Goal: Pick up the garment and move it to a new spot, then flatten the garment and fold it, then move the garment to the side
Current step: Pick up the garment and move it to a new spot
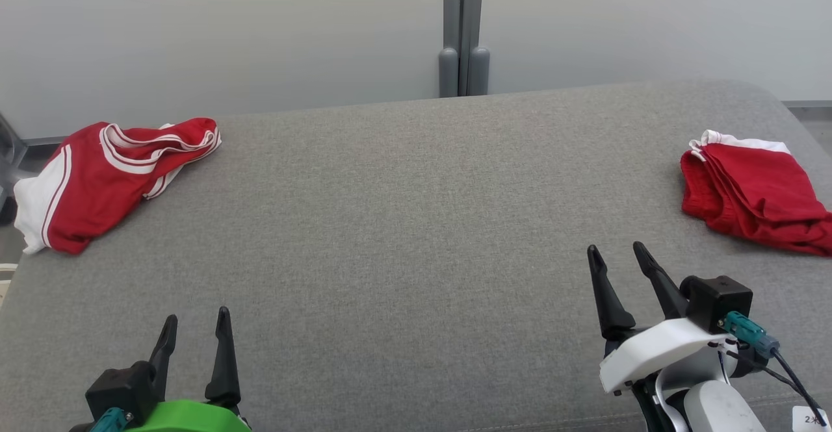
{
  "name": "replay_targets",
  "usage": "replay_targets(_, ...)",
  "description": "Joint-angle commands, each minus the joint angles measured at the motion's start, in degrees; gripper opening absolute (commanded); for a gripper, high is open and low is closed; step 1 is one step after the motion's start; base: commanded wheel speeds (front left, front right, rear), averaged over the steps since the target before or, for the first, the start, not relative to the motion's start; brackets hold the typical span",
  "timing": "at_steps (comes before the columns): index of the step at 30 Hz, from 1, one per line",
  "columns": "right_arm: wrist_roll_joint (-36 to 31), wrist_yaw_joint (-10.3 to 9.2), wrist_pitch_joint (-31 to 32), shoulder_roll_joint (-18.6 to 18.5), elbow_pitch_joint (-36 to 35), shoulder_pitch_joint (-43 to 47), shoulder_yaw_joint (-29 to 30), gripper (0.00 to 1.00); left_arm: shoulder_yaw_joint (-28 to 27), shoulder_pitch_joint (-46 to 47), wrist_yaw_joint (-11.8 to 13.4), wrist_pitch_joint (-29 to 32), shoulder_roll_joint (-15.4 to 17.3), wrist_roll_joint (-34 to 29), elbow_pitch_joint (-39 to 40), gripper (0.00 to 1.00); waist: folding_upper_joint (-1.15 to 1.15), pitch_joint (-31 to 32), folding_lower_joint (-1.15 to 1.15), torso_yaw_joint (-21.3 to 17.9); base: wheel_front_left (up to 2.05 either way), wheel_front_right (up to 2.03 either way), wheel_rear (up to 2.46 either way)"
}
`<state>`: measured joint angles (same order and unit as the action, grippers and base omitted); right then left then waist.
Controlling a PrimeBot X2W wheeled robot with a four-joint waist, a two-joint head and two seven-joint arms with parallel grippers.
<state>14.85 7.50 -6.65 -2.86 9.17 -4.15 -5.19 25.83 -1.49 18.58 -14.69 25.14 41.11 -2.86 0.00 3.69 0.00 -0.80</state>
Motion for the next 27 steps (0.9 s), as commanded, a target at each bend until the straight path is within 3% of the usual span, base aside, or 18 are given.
replay_targets(1, -0.1, -0.02, 0.1, -0.1, -0.2, 0.6, 0.0, 1.00, 0.1, 0.4, -0.3, 0.2, 0.1, -0.7, 0.0, 1.00, 0.00, 0.0, 0.00, 0.7, 0.00, 0.00, 0.00)
replay_targets(8, 0.7, -0.02, -0.4, -0.1, -0.4, 1.2, -0.6, 1.00, 0.3, 1.4, -0.3, 0.6, 0.5, -0.7, -0.1, 1.00, 0.00, 0.0, 0.00, 4.9, 0.00, 0.00, 0.00)
replay_targets(20, 1.5, -0.02, -2.1, -0.1, 0.1, 0.3, -1.1, 1.00, -0.1, 1.2, 1.0, 1.9, 2.2, -1.0, 1.7, 1.00, 0.00, -0.9, 0.00, 21.7, 0.00, 0.00, 0.00)
replay_targets(27, 1.9, -0.02, -2.7, -0.1, 0.8, -0.8, -1.8, 1.00, -0.7, 0.5, 1.7, 2.1, 2.6, -0.7, 2.8, 1.00, 0.00, -1.1, 0.00, 27.4, 0.00, 0.00, 0.00)
